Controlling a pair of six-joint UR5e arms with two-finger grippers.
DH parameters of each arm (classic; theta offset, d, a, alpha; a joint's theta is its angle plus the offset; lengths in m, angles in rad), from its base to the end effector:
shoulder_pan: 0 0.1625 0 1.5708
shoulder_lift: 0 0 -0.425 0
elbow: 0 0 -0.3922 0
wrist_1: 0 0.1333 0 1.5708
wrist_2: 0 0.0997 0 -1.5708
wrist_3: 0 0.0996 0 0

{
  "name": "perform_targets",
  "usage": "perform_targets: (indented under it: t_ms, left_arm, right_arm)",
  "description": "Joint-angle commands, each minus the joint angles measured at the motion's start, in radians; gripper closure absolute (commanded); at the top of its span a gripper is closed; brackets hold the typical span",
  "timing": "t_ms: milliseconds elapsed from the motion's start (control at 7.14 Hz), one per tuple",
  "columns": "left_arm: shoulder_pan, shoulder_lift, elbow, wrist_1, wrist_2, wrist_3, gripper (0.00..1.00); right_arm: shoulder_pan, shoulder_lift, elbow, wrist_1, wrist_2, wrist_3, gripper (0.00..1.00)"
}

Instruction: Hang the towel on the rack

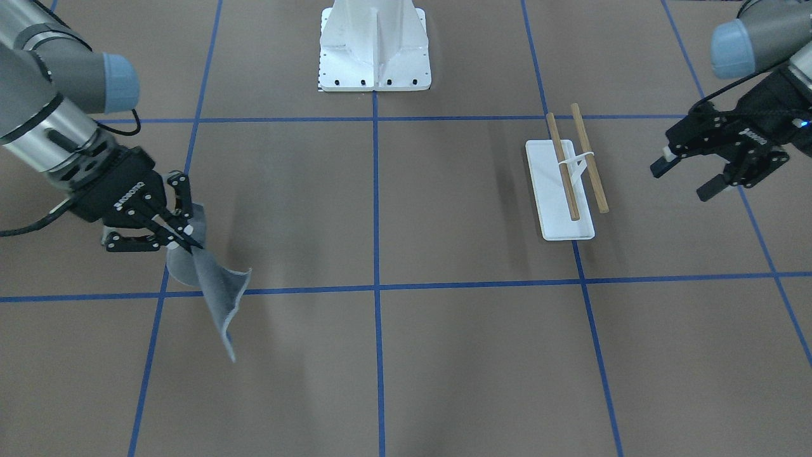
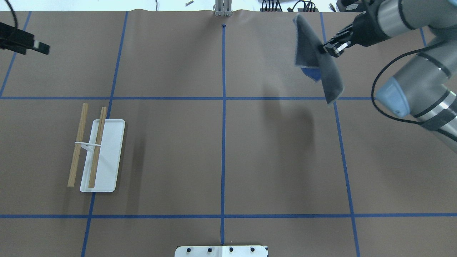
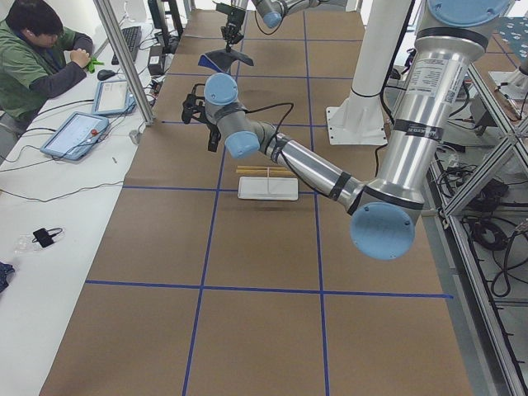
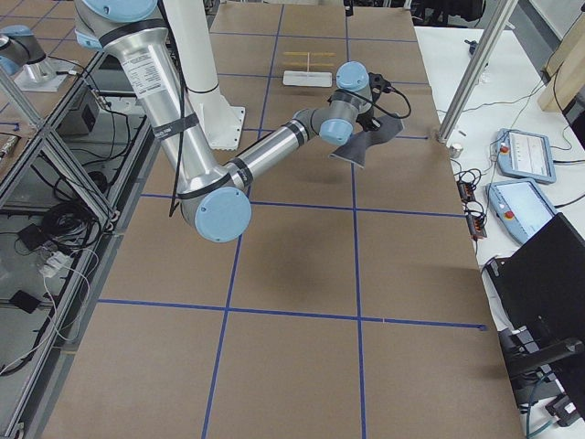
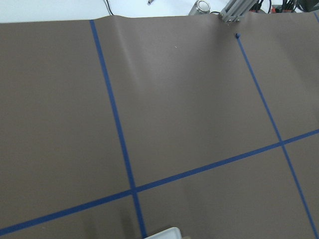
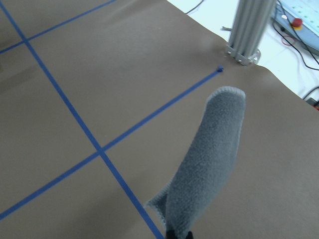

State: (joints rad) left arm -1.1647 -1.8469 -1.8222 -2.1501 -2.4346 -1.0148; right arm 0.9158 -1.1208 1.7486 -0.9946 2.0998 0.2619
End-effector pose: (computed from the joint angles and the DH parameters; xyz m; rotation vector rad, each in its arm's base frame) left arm 0.1672 -0.5346 0.3138 0.2777 1.2454 -0.0464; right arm -0.3108 -0.5409 0.2526 0.8623 -0.9504 -0.6565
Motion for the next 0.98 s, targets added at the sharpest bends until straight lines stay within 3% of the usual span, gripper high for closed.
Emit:
perform_targets:
  t_ms: [0,140,560,840]
  left_arm:
    - [0.158,-0.09,0.009,-0.028,0.159,-0.361,0.0]
    - [0.23,-0.15,0.018,-0.027,0.217,-0.495,0.01]
    - [0.307,-0.283,0.091,-0.028,0.264,-0.837,0.02]
    - [0.356,-0.301,0.104,-0.034,0.357,-0.89,0.02]
  right_arm:
    - [-0.208,0.056,0.04,-0.01,-0.265,-0.003,1.0]
    - [-0.288,0.073,0.039,-0.021,-0.379,-0.004,1.0]
    - [-0.421,0.153,0.043,-0.134,-0.559,-0.003,1.0]
    - [-0.469,0.188,0.04,-0.137,-0.599,0.0,1.0]
